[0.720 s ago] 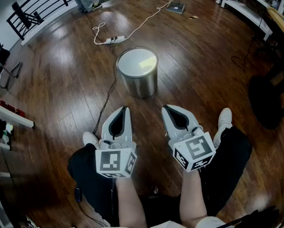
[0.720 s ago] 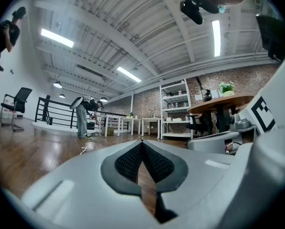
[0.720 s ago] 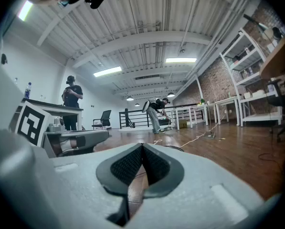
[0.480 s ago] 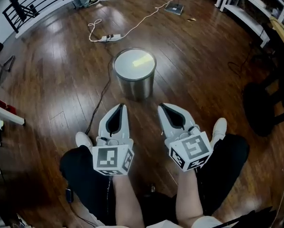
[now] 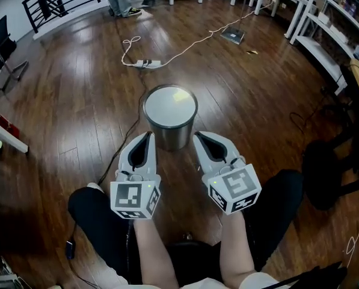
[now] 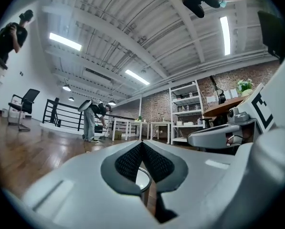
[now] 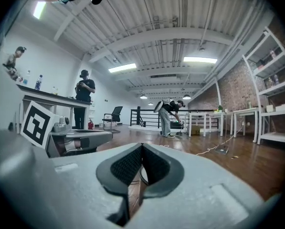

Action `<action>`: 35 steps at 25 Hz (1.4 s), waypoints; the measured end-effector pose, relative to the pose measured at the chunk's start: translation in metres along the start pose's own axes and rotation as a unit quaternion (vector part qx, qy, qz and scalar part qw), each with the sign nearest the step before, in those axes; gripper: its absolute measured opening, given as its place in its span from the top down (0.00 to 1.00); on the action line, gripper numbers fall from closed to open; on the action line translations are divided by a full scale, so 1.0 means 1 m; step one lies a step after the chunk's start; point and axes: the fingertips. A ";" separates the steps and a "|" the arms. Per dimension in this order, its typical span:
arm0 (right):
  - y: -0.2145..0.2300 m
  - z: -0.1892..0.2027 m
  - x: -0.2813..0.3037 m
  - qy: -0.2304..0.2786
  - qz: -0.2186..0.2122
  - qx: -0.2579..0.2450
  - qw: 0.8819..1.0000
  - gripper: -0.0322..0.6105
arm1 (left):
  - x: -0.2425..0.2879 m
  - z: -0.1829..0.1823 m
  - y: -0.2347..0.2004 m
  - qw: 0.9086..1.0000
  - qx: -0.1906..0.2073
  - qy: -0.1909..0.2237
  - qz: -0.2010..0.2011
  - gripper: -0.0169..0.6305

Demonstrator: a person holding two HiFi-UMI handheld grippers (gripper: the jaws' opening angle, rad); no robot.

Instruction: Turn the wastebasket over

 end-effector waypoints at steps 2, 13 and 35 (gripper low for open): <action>0.013 -0.008 0.012 0.005 -0.017 -0.003 1.000 0.96 | 0.014 -0.002 0.000 1.000 0.009 -0.002 -0.006 0.95; 0.059 -0.021 0.080 0.029 -0.108 0.002 0.994 0.96 | 0.065 -0.006 -0.026 0.995 0.052 0.001 -0.090 0.95; 0.012 0.123 0.178 -0.125 -0.260 -0.048 0.956 0.62 | 0.077 0.058 -0.121 0.977 0.038 -0.017 -0.208 0.63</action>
Point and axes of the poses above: the fingertips, and each gripper's own axes: x forward along the fingers, y to its right, z out of its underside, and after that the axes turned 10 degrees about y, right-handed
